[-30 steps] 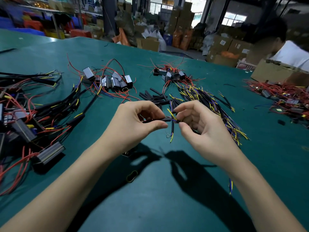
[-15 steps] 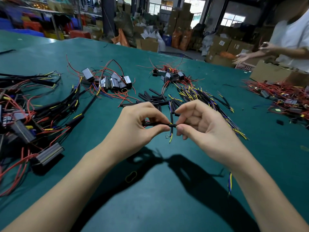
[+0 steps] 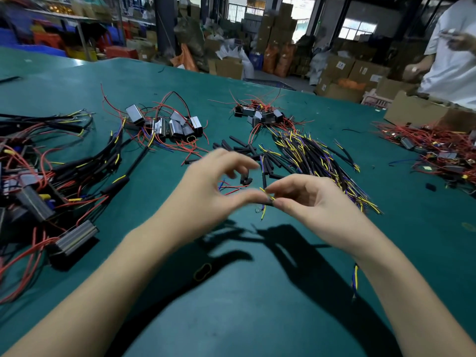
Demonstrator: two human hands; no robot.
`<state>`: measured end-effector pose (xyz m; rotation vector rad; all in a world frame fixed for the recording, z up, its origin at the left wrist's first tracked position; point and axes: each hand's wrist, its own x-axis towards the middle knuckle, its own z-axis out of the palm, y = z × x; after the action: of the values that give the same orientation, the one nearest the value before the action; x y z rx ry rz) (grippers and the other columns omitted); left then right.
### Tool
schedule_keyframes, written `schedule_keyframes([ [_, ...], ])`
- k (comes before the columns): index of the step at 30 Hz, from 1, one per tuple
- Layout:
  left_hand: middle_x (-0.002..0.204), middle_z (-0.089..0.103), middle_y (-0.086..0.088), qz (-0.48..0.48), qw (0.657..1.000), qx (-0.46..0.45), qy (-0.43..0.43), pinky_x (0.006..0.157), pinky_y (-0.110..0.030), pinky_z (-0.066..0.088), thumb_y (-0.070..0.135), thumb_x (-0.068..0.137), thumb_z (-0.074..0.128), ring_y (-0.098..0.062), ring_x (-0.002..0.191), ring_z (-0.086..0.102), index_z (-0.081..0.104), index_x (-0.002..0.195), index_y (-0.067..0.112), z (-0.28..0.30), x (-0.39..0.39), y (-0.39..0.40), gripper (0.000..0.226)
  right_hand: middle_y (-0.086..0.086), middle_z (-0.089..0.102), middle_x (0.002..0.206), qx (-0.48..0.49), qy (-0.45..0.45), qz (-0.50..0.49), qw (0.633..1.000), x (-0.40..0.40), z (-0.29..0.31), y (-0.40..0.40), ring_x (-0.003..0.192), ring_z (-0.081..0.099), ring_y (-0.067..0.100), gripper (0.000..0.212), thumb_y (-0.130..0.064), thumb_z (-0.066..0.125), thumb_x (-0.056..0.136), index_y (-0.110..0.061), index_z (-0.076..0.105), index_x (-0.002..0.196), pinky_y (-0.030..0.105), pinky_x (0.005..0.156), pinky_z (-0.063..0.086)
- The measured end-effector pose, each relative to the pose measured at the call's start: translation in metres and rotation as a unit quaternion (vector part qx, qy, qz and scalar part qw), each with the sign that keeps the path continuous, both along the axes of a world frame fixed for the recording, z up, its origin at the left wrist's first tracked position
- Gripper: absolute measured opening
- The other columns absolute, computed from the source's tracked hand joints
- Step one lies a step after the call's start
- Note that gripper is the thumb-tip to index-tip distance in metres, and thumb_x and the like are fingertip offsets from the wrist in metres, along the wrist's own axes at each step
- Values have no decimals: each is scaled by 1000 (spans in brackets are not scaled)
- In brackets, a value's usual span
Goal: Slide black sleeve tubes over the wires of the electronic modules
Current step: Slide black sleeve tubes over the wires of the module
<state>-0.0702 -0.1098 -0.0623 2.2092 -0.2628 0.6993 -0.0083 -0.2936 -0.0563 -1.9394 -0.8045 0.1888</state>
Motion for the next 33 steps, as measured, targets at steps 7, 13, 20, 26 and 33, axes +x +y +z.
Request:
schedule_keyframes([
  [7, 84, 73, 11, -7, 934, 25, 357, 75, -14, 47, 42, 90, 56, -2, 76, 62, 74, 90, 27, 8, -7, 53, 23, 9, 68, 92, -27, -17, -3, 999, 0, 2, -3, 86, 61, 21, 24, 0, 63, 87, -23, 68, 94, 37, 76, 46],
  [13, 87, 73, 6, -37, 930, 4, 365, 84, -26, 44, 42, 88, 59, -3, 76, 57, 75, 83, 39, 9, -8, 47, 17, -5, 63, 83, -23, -42, 11, 999, 0, 4, -5, 79, 64, 7, 28, 4, 61, 87, -23, 63, 94, 25, 77, 40],
  [20, 72, 70, 6, -95, 930, -94, 344, 69, -13, 41, 37, 87, 55, -6, 68, 51, 71, 75, 20, 14, -12, 34, 27, 3, 62, 85, 7, -48, 42, 998, -1, 4, -6, 75, 64, 20, 32, 10, 59, 86, -17, 59, 102, 53, 85, 43],
  [26, 70, 64, 9, -92, 936, -85, 329, 67, -20, 36, 47, 77, 58, -1, 65, 50, 71, 73, 22, 18, -16, 30, 29, -1, 62, 84, 11, -66, 46, 997, -1, 2, -5, 75, 63, 18, 32, 6, 60, 85, -21, 60, 102, 44, 84, 44],
  [33, 68, 70, 6, -95, 937, -157, 299, 60, -6, 42, 22, 88, 61, -1, 65, 60, 70, 80, 15, 19, -13, 16, 14, -1, 66, 82, -5, -99, 21, 995, 1, 1, -1, 74, 61, 9, 28, 7, 62, 84, -19, 65, 92, 14, 68, 39],
])
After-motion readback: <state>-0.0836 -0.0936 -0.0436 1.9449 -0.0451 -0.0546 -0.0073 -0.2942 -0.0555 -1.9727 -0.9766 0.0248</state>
